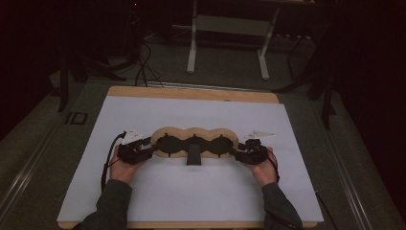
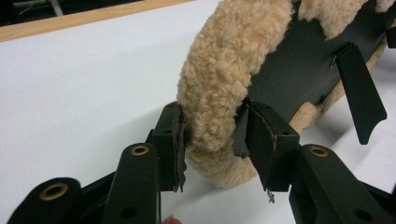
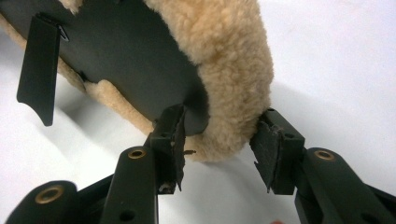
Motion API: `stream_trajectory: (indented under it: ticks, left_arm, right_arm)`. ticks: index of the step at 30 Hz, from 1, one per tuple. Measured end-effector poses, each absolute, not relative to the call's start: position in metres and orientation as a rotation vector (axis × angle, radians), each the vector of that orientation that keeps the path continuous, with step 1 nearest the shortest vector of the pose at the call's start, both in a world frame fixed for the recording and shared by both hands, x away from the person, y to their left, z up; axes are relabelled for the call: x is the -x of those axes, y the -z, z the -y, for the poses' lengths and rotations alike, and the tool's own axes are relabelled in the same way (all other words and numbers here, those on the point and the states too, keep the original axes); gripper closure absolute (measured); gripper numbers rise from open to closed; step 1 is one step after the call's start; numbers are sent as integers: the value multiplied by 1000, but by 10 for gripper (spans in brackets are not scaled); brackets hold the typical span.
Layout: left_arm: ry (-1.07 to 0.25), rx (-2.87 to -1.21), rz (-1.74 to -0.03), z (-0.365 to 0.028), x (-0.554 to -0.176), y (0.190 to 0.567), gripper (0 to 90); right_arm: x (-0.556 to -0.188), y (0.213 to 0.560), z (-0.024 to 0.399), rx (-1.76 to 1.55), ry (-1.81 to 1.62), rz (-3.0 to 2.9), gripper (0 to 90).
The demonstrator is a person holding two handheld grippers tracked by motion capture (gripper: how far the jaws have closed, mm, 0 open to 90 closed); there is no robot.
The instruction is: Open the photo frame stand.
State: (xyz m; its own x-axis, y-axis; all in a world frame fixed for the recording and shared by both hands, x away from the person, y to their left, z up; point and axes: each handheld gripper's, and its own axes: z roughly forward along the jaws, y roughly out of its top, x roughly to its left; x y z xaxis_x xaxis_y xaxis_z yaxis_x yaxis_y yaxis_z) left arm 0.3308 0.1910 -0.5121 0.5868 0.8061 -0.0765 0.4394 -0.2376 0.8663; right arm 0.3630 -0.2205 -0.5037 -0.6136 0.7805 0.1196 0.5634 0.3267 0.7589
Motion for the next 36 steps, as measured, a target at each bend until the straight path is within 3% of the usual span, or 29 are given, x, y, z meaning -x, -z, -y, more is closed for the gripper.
stream_trajectory:
  ticks: [23, 36]
  left_arm:
    - [-460, -1910, -997, -192, -307, 509, 567]
    - [-433, -1924, -1021, -194, -301, 511, 583]
  right_arm:
    - [-343, 507, 232, -1208, -1295, -2347, 509]
    - [-335, 505, 224, -1187, -1167, -2395, 459]
